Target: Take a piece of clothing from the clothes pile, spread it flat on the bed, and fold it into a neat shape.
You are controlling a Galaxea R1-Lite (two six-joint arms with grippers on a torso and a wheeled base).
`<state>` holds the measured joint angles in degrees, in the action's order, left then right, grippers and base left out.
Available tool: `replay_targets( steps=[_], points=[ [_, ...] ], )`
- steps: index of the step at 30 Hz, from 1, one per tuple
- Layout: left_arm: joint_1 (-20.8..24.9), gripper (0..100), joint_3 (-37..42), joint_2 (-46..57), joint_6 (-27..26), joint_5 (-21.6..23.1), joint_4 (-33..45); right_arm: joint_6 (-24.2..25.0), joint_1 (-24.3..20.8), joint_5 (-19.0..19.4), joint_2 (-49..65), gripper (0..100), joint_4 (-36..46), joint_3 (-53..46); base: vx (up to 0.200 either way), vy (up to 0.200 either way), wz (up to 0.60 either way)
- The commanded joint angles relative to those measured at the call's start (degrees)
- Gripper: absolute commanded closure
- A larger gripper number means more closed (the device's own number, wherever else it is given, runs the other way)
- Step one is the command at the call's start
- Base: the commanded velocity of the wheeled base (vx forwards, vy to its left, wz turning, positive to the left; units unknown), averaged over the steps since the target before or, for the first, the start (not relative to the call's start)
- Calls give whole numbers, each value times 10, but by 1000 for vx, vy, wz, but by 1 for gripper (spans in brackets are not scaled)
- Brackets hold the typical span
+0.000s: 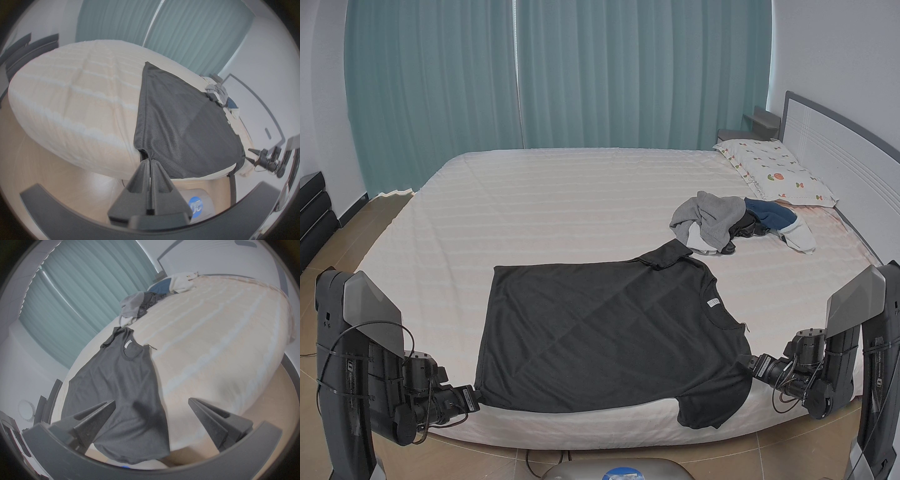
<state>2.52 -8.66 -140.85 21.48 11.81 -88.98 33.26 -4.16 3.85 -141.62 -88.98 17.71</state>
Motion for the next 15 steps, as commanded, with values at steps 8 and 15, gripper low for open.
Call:
replay_targets(
  steps=[8, 15],
  points=[
    [2, 100, 15, 31, 120, 1, -8, -23, 4, 17, -1, 100, 134, 109, 0, 0, 0],
    [-10, 100, 14, 26, 121, 0, -8, -22, 20, 23, 10, 100, 178, 174, 0, 0, 0]
  ],
)
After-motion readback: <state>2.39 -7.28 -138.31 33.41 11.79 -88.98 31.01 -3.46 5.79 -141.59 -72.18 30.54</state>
